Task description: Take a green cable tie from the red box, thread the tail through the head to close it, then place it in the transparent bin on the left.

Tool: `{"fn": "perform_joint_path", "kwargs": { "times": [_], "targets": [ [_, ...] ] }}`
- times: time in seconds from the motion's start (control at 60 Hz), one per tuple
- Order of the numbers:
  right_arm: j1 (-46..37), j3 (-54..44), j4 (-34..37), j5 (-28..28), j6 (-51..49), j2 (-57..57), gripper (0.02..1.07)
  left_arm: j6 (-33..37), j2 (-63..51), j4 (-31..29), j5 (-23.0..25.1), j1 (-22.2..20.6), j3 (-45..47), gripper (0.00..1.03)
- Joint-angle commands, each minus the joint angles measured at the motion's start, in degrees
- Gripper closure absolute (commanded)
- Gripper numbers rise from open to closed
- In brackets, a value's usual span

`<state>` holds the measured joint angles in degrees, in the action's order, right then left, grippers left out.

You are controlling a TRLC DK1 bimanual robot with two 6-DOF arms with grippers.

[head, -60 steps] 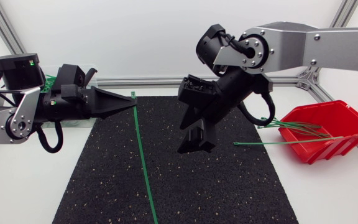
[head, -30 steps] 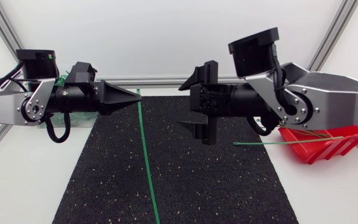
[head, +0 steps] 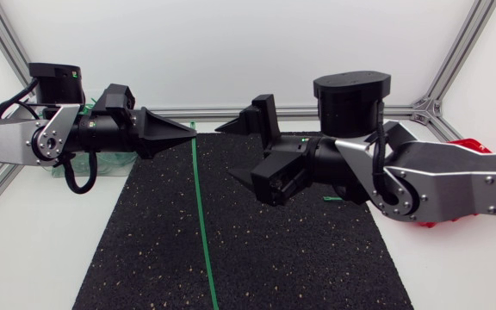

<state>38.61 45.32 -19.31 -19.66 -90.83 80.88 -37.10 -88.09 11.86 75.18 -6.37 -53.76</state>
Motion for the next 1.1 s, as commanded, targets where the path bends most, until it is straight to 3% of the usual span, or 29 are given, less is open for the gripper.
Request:
{"fn": "perform_joint_path", "kwargs": {
  "times": [0.0, 0.25, 1.083],
  "targets": [
    [1.29, -2.43, -2.57, -1.26, -4.18, 0.94, 0.05, 0.1, -1.2, -0.17, 1.02, 0.39, -1.53, 0.99],
    [6.21, -9.11, -8.73, -3.19, -7.87, 0.24, 0.05, 0.89, -2.87, -0.17, 0.32, 0.48, -1.61, 0.99],
    [16.06, -24.75, -12.59, -0.82, -6.73, -5.74, 0.06, 1.51, -4.89, -0.26, -0.91, -0.31, -1.61, 0.99]
  ]
}}
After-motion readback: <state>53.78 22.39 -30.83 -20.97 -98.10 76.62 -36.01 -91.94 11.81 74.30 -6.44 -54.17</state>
